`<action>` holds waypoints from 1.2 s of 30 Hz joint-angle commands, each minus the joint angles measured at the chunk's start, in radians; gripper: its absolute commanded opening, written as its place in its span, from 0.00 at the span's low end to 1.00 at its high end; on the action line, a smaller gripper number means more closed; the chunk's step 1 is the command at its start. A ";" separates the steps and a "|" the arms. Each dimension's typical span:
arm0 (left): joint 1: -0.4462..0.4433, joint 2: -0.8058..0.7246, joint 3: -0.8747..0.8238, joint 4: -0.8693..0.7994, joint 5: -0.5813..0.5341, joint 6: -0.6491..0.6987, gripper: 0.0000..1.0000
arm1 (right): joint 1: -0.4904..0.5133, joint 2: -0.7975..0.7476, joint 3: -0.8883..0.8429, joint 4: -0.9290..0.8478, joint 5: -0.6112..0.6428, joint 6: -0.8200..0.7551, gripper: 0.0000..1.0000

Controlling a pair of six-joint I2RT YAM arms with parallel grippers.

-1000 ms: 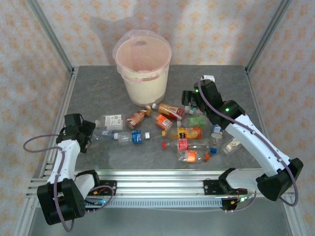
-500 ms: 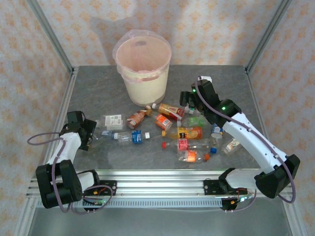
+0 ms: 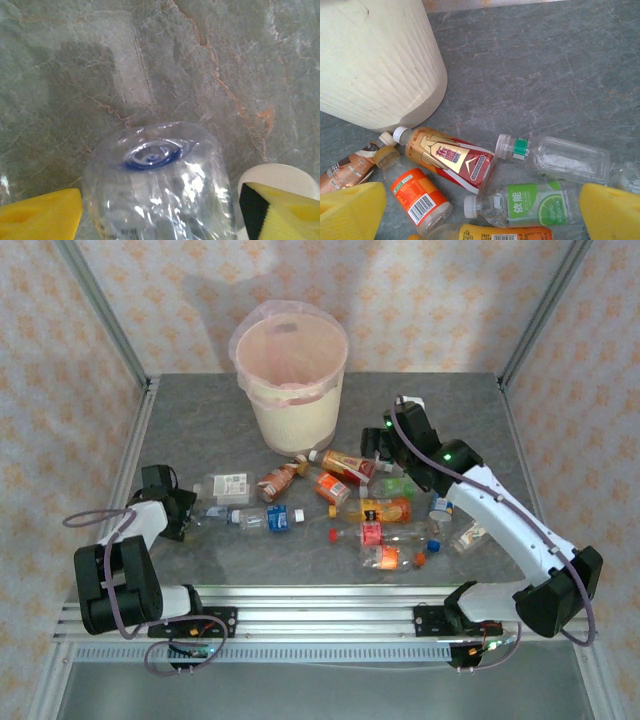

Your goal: Put the plastic bottles in the bin

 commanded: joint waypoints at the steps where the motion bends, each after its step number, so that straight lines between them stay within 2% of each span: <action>1: 0.010 0.029 -0.009 0.050 -0.003 -0.033 0.69 | 0.002 0.004 0.006 -0.007 0.008 0.014 0.99; 12: 0.042 -0.042 0.068 -0.046 -0.063 -0.013 0.41 | 0.002 0.009 0.004 -0.002 -0.002 0.005 0.99; 23: 0.048 -0.252 0.248 -0.234 -0.157 0.076 0.39 | 0.002 0.003 -0.009 0.011 -0.005 0.016 0.99; 30: 0.039 -0.308 0.471 -0.237 -0.063 0.112 0.38 | 0.002 -0.019 -0.030 0.011 0.057 0.047 0.99; 32: 0.008 -0.303 0.540 -0.222 -0.062 0.110 0.37 | 0.002 -0.027 -0.043 0.013 0.072 0.064 0.99; 36: -0.124 -0.270 0.689 -0.163 -0.142 0.129 0.37 | 0.002 -0.040 -0.066 0.029 0.065 0.085 0.99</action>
